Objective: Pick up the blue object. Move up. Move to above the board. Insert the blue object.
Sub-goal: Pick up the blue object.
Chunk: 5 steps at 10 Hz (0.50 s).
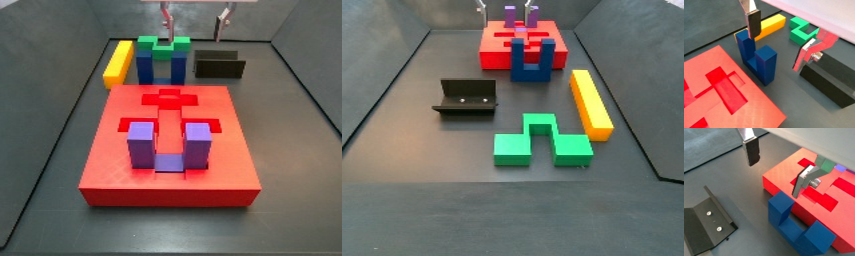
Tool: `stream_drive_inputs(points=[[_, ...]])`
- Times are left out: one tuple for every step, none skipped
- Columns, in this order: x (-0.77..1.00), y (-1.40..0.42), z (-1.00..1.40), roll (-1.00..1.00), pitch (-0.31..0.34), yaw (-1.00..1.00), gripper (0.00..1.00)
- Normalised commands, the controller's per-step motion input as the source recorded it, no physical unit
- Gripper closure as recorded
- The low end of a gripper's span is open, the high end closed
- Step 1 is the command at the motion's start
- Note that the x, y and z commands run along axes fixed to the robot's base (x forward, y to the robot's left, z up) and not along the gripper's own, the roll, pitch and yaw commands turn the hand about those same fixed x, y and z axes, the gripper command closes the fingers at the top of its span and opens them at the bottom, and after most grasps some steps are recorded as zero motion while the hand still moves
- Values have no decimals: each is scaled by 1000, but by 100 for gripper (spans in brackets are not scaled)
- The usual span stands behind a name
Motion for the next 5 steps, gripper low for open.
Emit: stream_drive_inputs(points=[[-26,-3,-151,156,0,0,0],[-103,0,-163,151,0,0,0],[-140,0,-209,161,0,0,0],[-246,0,-280,166,39,-60,0],[-274,0,-306,147,47,-74,0]])
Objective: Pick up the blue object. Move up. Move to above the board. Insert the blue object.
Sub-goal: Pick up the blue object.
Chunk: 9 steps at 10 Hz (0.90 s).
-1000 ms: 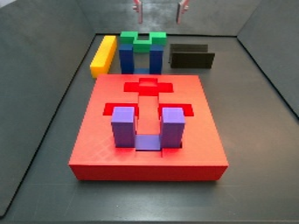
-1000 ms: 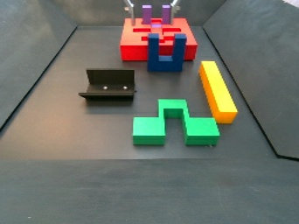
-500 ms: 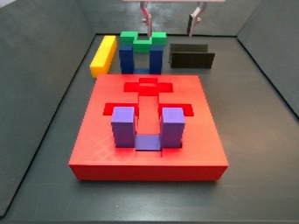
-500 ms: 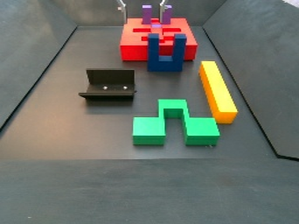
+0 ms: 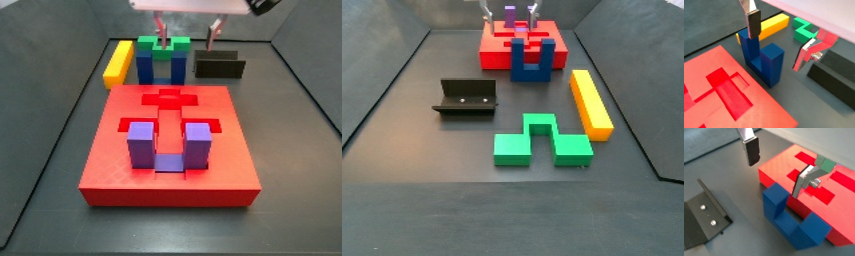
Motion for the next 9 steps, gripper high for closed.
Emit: stream_drive_inputs(points=[[-171,0,-240,121,39,-57,0],[-9,49,-169,154,47,-29,0],[0,94,-69,159,53,-9,0],[0,103,-14,177,74,-6,0],[0,117,-9,176,83,-9,0],[91,106,0,194,106,0,0],[51,0,-160,184,44,0,0],[246,0,-143,89,49,0,0],[371,0,-123,29,76,0,0]])
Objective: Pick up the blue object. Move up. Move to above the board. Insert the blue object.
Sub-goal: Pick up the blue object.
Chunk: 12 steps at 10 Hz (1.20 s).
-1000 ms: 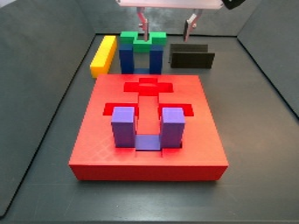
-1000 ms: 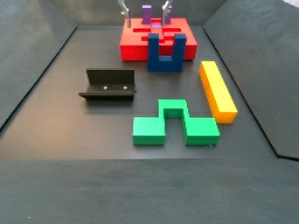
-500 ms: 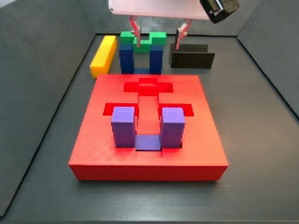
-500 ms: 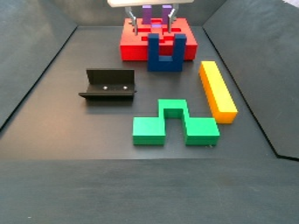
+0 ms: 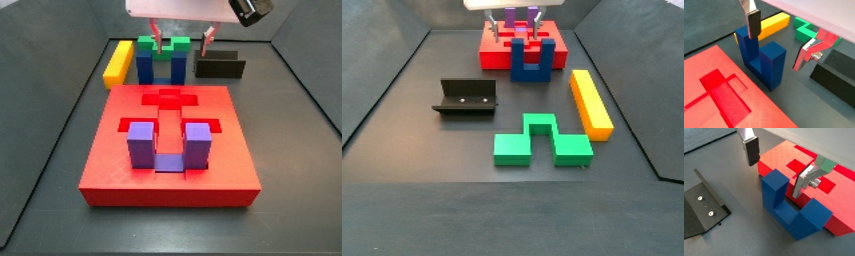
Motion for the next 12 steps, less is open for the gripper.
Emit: stream_drive_inputs(points=[[434,6,-169,14,87,0,0],[397,43,-191,13,90,0,0],[234,131,-189,49,99,0,0],[0,120,-206,33,91,-63,0],[-137,57,-246,19,97,-117,0],[-180,26,-234,13,104,-129,0],[-177,0,-243,21,87,-117,0],[-129,0,-280,40,73,-86,0],[-71,-6,-214,26,54,-31,0],[0,-49,-94,14,51,0,0],[0,-149,-20,69,43,0,0],[0,-89,0,67,11,0,0]])
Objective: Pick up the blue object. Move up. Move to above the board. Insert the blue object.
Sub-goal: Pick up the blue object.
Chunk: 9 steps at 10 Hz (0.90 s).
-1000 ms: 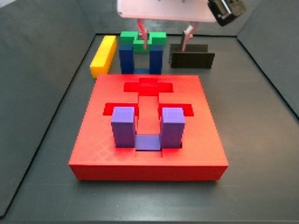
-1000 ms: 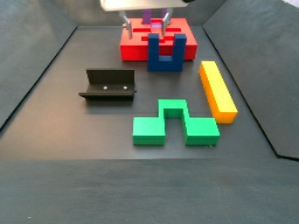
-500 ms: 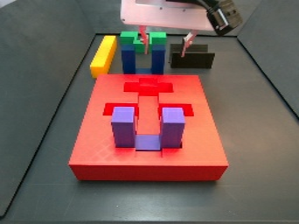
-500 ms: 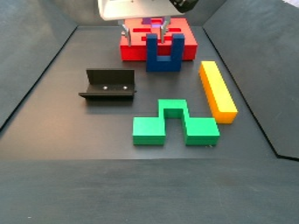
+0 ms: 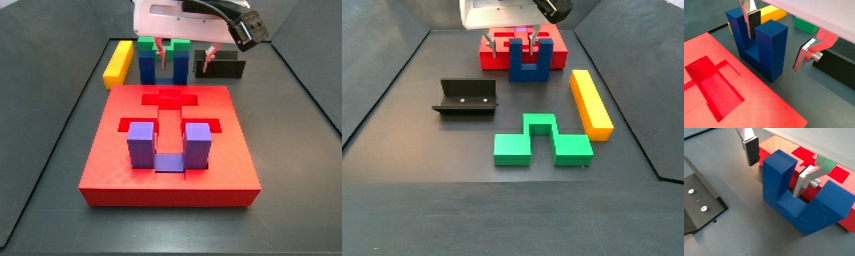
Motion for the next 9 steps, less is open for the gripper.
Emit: stream_drive_inputs(points=[[0,-31,0,53,0,0,0],[0,0,0,0,0,0,0],[0,0,0,0,0,0,100],[0,0,0,0,0,0,100],[0,0,0,0,0,0,100],[0,0,0,0,0,0,100],[0,0,0,0,0,0,100],[0,0,0,0,0,0,100],[0,0,0,0,0,0,100]])
